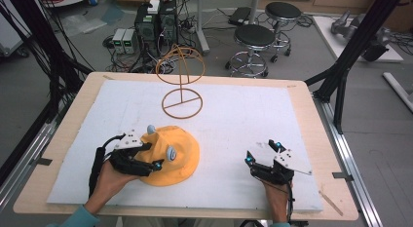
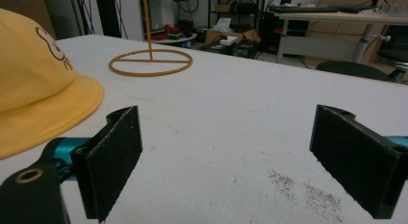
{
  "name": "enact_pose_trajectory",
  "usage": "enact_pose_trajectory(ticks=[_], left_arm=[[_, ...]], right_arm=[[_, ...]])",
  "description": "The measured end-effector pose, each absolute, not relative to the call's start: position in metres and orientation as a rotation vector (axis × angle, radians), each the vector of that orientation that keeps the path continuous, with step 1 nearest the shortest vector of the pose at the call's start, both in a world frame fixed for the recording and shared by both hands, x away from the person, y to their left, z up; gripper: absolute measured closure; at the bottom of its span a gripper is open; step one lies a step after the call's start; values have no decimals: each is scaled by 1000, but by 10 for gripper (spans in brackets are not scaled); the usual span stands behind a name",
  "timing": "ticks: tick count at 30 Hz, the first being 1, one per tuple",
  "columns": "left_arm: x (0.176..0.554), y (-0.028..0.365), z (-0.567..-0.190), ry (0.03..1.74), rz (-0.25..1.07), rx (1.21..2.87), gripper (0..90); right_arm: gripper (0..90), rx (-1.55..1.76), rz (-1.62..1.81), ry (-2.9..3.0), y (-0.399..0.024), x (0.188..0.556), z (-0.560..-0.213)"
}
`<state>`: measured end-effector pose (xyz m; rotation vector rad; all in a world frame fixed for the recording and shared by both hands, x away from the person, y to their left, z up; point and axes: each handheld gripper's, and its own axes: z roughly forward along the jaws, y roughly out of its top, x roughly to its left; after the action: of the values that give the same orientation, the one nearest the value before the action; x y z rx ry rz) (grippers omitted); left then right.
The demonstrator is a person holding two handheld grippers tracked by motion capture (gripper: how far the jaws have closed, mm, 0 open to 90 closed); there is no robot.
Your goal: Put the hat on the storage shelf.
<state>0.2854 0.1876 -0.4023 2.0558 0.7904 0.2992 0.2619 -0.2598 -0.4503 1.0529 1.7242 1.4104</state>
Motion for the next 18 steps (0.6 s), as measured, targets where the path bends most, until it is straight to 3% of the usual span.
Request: enact_pose_trajectory(ticks=[5,10,18], left_arm=[[286,187,-403,768,268,2060,535],[287,190,-403,772,251,2059,715],[288,195,-402,786,221,2043,847]], right_arm=[[101,1052,1411,1722,-260,262,-450],[101,1053,1412,1720,-260,262,-450],[101,1054,1412,1721,-260,262,-450]])
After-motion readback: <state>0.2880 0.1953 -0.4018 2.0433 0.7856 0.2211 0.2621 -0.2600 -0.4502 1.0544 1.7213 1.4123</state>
